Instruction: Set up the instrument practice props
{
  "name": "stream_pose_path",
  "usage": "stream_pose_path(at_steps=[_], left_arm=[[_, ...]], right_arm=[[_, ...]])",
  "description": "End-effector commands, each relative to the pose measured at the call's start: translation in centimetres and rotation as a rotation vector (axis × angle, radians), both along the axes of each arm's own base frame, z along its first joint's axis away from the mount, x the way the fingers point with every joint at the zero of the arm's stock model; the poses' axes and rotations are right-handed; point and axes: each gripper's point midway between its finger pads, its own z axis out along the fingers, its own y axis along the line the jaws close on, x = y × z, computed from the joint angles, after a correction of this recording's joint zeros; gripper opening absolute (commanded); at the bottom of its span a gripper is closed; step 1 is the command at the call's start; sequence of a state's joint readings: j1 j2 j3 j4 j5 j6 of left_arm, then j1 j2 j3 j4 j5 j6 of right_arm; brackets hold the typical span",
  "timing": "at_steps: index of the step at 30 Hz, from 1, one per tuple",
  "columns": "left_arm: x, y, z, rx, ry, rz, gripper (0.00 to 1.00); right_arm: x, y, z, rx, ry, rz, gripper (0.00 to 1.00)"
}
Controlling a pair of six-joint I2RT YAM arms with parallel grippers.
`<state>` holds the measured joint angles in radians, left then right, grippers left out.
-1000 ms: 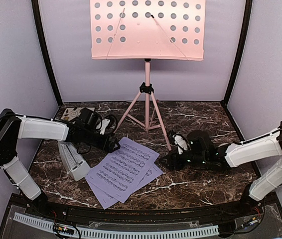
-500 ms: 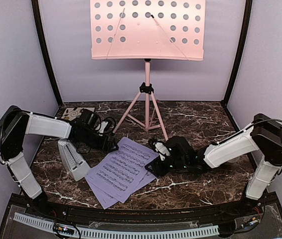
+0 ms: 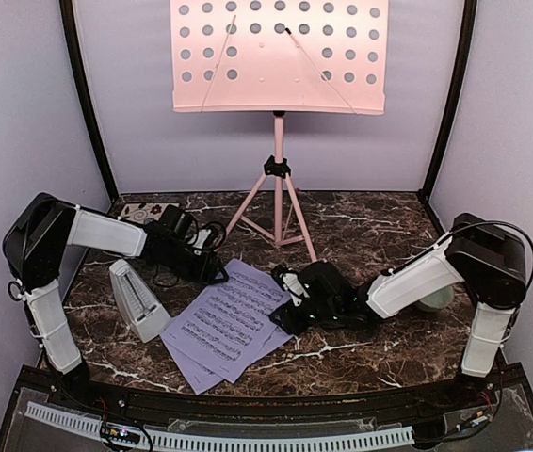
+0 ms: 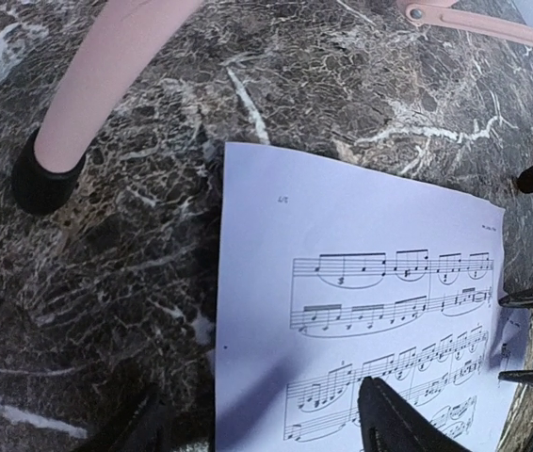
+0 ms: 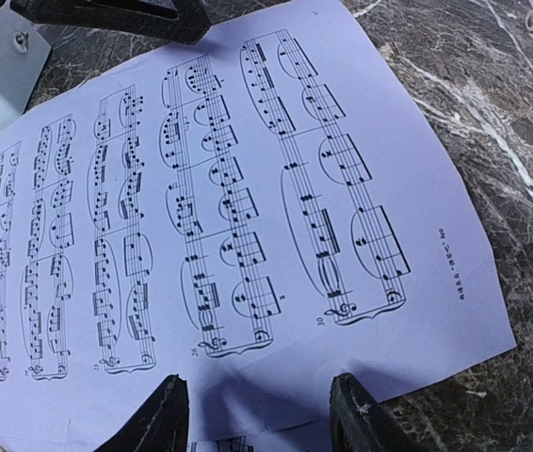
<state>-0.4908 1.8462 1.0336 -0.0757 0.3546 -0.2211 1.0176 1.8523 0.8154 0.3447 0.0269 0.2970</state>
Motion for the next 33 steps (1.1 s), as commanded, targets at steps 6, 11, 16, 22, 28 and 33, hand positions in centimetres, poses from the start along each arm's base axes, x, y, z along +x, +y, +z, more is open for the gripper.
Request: stream_pose_path(at_steps=[6,11,16,22,28,33], left_arm=[[-0.2,-1.3,0.0,-0.073,0.038,-0.040,0.56],[0.2,-1.8,1.4,-0.116,-0.006,-0.042,0.44],[0.7,-2.1,3.2,-0.152,-0.075,-0.045,0.31],[0.6,-2.2,4.0,-0.163,-0.109,-0.070,0.06],[0.1,-2.2,5.5,-0.181,-0.151,-0.096,0.00],[-0.5,-1.9,6.8,-0.165,-0.203,-0.135,0.00]], right_arm=[[-0.1,-0.1,-2.7,-0.054,0.014,-0.005,0.50],[-0.1,-0.1,-3.0,-0.059,0.016,-0.004,0.49],[-0.1,0.0,-3.1,-0.059,0.019,-0.001,0.49],[-0.1,0.2,-2.2,-0.042,0.013,0.000,0.50],[0.2,0.5,-0.5,-0.019,-0.009,0.004,0.54],[-0.3,1.0,2.5,0.044,-0.028,0.037,0.63]])
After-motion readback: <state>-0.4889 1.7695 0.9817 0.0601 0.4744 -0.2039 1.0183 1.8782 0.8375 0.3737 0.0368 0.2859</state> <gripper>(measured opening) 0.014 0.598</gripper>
